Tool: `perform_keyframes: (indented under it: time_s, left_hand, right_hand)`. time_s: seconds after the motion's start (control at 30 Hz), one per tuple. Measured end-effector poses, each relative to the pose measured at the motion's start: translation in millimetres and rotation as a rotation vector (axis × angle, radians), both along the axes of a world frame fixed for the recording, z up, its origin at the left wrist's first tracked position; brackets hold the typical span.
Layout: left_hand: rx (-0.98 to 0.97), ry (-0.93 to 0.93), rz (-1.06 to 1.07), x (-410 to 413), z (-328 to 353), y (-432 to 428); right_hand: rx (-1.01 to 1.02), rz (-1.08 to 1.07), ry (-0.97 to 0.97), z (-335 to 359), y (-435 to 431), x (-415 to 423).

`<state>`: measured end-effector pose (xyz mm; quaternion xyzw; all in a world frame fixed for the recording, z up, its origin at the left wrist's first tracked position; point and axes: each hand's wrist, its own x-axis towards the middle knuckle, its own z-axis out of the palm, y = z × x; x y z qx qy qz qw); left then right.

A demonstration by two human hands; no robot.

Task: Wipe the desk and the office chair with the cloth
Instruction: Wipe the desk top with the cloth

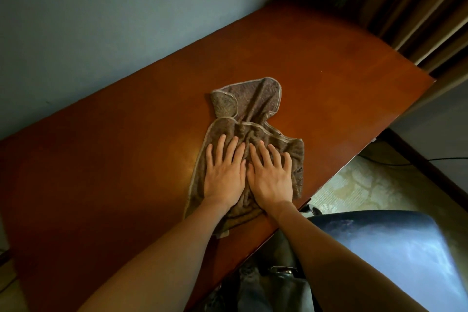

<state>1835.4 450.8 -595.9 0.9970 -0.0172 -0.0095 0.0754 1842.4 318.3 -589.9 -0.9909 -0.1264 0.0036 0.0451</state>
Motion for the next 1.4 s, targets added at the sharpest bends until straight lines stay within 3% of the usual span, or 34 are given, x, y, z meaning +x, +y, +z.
perform_keyframes:
  time_s: [0.3, 0.43, 0.53, 0.7, 0.8, 1.03, 1.17, 1.4]
  left_hand:
    - [-0.039, 0.043, -0.059, 18.9, 34.5, 2.2]
    - [0.032, 0.066, -0.112, 25.0, 67.3, 9.4]
    - [-0.021, 0.075, -0.145, 25.4, 88.7, 11.5]
    - [-0.072, 0.224, -0.137, 25.7, 138.9, 18.4]
    - [-0.063, 0.220, -0.183, 31.7, 159.0, 29.5]
    - [-0.090, 0.171, -0.059, 38.3, 159.1, 55.7]
    - [-0.035, 0.296, -0.114, 28.7, 140.7, 66.7]
    - [-0.032, 0.711, -0.180, 17.7, 104.2, 63.1]
  right_hand:
    - [-0.022, 0.077, 0.009, 19.4, -1.9, 12.5]
    - [0.083, 0.171, 0.021, 44.8, -11.5, 20.0]
    - [0.226, 0.200, 0.056, 70.9, -20.0, 28.1]
    - [0.232, 0.245, 0.058, 117.2, -26.9, 35.8]
    - [0.284, 0.252, 0.054, 135.4, -23.3, 39.4]
    - [0.158, 0.038, 0.145, 146.1, -3.5, 36.3]
    - [0.081, 0.032, 0.319, 129.2, -5.5, 21.8]
    - [-0.079, 0.105, 0.556, 89.2, -5.2, 28.8]
